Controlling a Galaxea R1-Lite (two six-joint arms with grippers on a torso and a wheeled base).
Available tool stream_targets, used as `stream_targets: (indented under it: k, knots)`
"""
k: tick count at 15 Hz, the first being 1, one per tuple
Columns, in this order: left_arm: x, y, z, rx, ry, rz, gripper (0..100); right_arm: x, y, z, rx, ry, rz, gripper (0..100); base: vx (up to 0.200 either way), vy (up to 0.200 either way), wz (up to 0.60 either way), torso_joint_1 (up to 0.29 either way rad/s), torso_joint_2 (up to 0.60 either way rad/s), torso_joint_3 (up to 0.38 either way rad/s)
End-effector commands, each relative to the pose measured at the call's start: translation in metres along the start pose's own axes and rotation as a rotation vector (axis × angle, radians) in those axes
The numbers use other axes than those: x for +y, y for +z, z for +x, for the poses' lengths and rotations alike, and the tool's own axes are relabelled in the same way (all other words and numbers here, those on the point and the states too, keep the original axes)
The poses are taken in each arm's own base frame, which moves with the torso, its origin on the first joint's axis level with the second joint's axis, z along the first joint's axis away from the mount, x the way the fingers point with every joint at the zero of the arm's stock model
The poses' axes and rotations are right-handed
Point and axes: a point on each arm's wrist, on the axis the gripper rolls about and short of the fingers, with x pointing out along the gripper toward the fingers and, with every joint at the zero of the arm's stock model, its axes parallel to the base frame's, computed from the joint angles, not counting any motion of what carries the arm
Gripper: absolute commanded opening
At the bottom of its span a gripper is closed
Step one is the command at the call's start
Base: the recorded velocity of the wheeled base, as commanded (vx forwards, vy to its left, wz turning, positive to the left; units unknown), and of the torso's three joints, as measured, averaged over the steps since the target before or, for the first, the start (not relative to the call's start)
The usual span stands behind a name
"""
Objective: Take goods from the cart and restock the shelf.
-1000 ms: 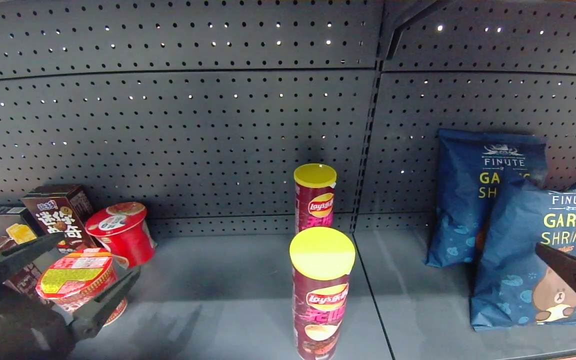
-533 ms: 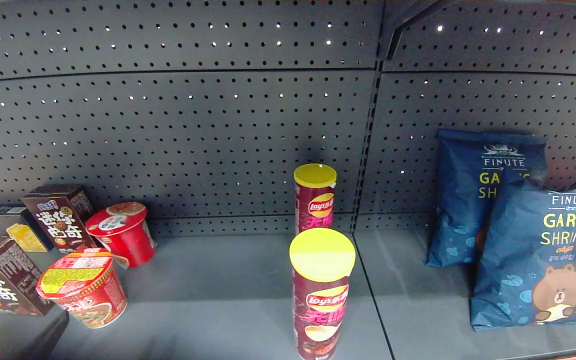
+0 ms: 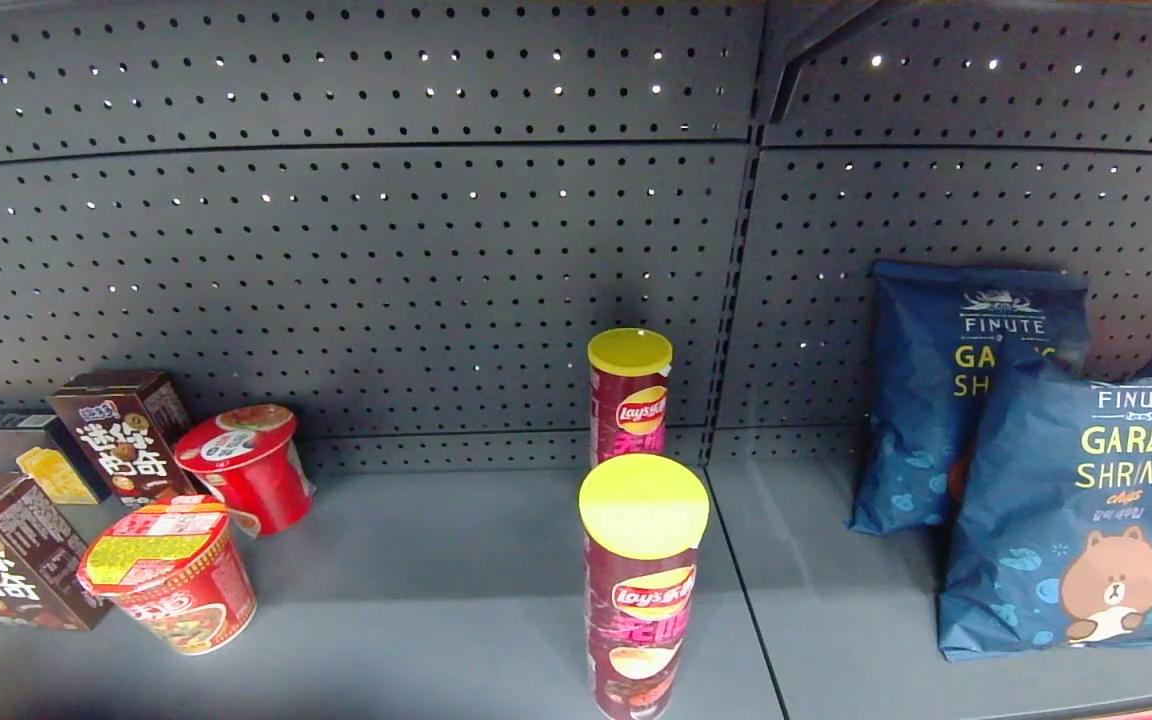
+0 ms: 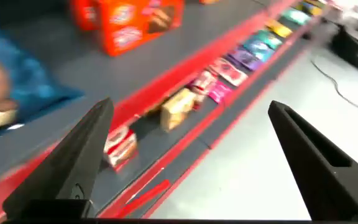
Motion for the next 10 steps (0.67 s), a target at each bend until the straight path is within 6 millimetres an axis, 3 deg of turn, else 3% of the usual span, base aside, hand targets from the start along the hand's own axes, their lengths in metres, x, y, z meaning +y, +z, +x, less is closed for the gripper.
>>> stream_targets:
  k: [1, 4, 6, 8, 9, 10]
  knots:
    - [0.001, -0.007, -0.008, -0.056, 0.036, -0.018, 100, -0.020, -0.037, -0.021, -0.068, -0.167, 0.143, 100, 0.000, 0.000, 0.00, 0.000, 0.00, 0.000]
    - [-0.001, -0.018, -0.003, -0.034, 0.076, -0.017, 100, -0.022, -0.046, -0.025, -0.093, -0.360, 0.202, 100, 0.000, 0.000, 0.00, 0.000, 0.00, 0.000]
    - [-0.003, -0.025, -0.001, -0.023, 0.064, -0.017, 100, -0.012, -0.073, -0.012, -0.058, -0.111, 0.188, 100, 0.000, 0.000, 0.00, 0.000, 0.00, 0.000]
    - [-0.004, -0.025, -0.001, -0.028, 0.020, -0.017, 100, -0.003, -0.073, -0.008, -0.076, 0.101, 0.213, 100, 0.000, 0.000, 0.00, 0.000, 0.00, 0.000]
    - [-0.006, -0.026, -0.001, -0.033, -0.046, -0.018, 100, 0.008, -0.072, -0.005, -0.128, 0.379, 0.194, 100, 0.000, 0.000, 0.00, 0.000, 0.00, 0.000]
    - [-0.007, -0.026, -0.001, -0.038, -0.081, -0.017, 100, 0.013, -0.073, -0.003, -0.176, 0.507, 0.157, 100, 0.000, 0.000, 0.00, 0.000, 0.00, 0.000]
